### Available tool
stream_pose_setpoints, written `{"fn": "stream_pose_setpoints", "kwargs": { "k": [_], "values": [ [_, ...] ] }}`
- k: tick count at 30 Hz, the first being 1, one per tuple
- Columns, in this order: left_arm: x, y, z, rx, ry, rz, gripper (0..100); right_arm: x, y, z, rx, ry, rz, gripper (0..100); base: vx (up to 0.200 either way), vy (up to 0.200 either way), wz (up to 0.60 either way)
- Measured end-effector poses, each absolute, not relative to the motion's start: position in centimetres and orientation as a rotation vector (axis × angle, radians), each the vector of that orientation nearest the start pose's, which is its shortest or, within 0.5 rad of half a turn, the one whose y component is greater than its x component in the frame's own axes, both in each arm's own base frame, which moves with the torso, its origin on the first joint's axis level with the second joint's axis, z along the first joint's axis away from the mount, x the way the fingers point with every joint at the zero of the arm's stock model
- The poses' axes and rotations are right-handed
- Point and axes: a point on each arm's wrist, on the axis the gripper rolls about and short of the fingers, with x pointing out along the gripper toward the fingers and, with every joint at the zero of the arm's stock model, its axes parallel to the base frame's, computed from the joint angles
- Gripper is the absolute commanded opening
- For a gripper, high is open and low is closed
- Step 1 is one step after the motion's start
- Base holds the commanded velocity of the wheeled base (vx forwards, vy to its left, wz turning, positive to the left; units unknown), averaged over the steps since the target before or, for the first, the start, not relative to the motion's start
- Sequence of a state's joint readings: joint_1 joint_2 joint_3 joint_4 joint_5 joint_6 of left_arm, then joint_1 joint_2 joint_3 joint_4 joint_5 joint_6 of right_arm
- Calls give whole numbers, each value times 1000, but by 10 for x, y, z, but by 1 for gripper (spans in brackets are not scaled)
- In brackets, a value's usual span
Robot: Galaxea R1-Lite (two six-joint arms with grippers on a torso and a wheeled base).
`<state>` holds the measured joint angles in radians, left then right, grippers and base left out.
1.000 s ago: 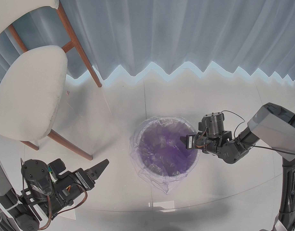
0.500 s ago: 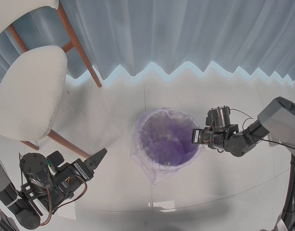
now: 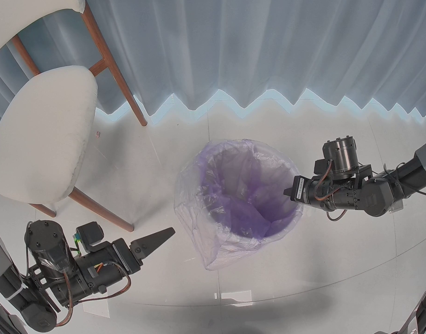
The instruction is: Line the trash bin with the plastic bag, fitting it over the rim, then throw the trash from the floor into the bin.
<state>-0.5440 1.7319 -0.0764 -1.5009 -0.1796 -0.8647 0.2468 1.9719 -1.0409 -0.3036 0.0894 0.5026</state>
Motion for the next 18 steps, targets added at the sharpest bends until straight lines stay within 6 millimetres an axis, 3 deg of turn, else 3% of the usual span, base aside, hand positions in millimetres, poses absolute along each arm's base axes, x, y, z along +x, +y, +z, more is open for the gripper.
{"fn": "stream_pose_setpoints", "kwargs": {
  "k": [10,18],
  "values": [
    [193,-113,109,-984,486,-639,100,328,86,132,517,730,222,0,0,0,0],
    [206,-116,116,-1024,481,-687,100,314,84,143,533,723,266,0,0,0,0]
  ]
}}
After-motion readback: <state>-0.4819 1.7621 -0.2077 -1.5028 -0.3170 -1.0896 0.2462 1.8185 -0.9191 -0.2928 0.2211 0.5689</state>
